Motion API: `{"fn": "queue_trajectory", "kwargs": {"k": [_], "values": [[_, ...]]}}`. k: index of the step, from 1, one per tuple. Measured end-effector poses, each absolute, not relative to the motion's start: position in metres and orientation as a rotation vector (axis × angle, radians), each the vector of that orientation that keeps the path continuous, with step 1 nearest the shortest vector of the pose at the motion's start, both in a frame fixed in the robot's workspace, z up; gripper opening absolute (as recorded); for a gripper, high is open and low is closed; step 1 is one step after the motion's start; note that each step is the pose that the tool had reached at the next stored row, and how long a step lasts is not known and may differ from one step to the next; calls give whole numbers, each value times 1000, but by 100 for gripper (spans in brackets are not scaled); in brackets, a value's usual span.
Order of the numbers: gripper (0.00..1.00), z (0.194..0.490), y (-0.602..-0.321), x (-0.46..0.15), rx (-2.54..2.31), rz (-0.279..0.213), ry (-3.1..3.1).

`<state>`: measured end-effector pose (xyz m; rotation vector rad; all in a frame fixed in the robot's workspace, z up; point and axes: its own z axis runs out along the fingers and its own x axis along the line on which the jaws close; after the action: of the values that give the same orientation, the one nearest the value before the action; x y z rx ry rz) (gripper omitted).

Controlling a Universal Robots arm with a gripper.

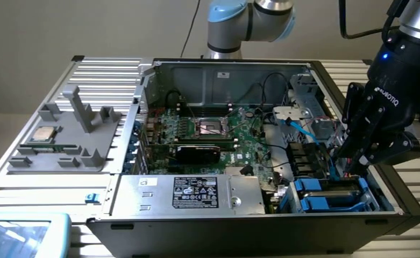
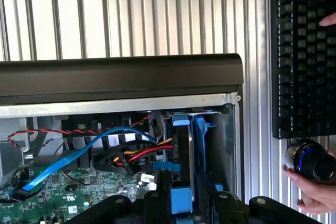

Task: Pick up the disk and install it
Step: 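Insert the second disk wire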

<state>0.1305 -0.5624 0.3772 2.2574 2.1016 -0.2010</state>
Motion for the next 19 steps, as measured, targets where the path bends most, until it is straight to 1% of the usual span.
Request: {"fn": "queue_trajectory", "kwargs": {"k": [13, 15, 16, 18, 19], "values": [[36, 377, -562, 131, 2257, -201, 2102], [38, 377, -562, 131, 2257, -201, 2102], [44, 377, -562, 131, 2257, -201, 2102], [44, 377, -562, 131, 2257, -201, 2102], [51, 377, -562, 131, 2257, -201, 2102]]}}
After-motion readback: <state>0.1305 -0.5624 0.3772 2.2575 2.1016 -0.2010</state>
